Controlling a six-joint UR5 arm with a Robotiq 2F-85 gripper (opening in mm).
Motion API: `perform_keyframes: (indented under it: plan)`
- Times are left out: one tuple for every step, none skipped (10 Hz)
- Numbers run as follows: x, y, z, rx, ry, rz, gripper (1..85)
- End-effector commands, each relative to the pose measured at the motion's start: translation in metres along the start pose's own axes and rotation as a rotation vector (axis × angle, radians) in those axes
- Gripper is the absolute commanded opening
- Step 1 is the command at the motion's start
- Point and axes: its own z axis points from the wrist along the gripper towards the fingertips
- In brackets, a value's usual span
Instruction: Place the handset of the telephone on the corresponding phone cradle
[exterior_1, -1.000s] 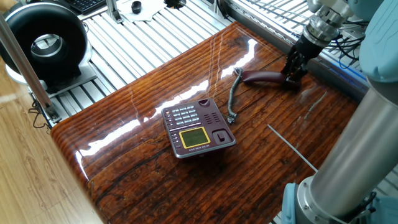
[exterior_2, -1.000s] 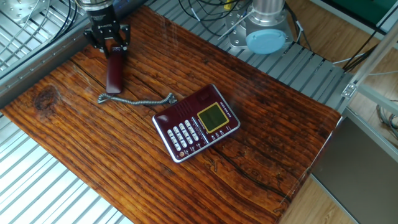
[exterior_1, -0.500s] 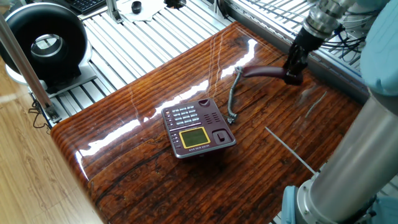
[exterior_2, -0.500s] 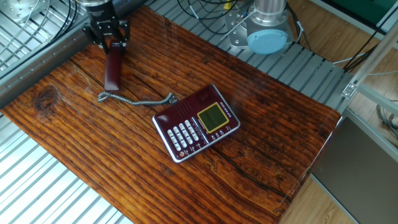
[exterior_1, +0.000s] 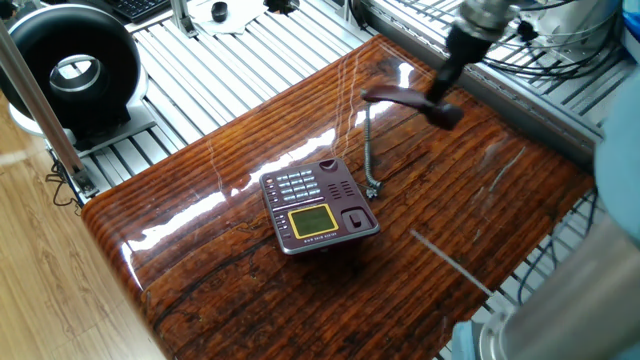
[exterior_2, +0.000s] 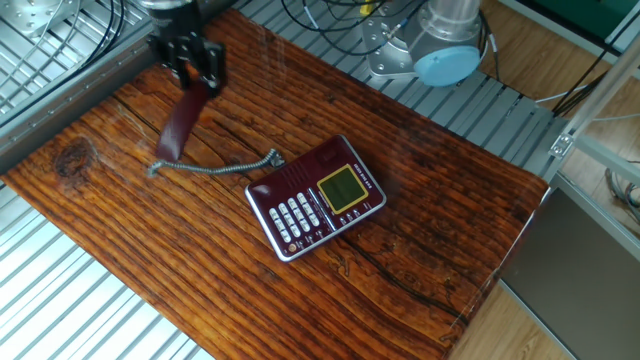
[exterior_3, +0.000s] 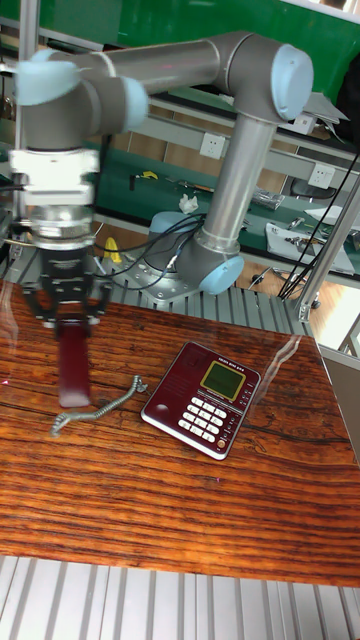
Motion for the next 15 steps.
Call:
perform_keyframes:
  plan:
    - [0.028,0.022,0.002,0.084,0.111,0.218,30.7]
    - [0.04,0.016,0.001,0.116,0.155,0.256,27.7]
    - [0.047,0.017,-0.001,0.119,0.179,0.294,26.7]
    - [0.049,0.017,-0.003,0.122,0.181,0.331,26.7]
    - [0.048,0.019,-0.004,0.112,0.179,0.357,26.7]
    - [0.044,0.024,-0.003,0.09,0.166,0.371,26.7]
    - [0.039,0.027,-0.002,0.075,0.149,0.376,26.7]
    - [0.035,0.027,-0.002,0.067,0.134,0.368,26.0]
    - [0.033,0.03,-0.001,0.053,0.129,0.342,25.7]
    - [0.031,0.033,-0.001,0.038,0.126,0.3,25.7]
    - [0.035,0.036,-0.002,0.029,0.143,0.265,25.7]
    - [0.043,0.027,-0.003,0.063,0.172,0.225,25.7]
    - [0.05,0.015,-0.005,0.11,0.193,0.187,26.0]
    - [0.052,0.005,-0.007,0.146,0.202,0.155,27.0]
    - [0.058,-0.001,-0.009,0.175,0.222,0.177,29.7]
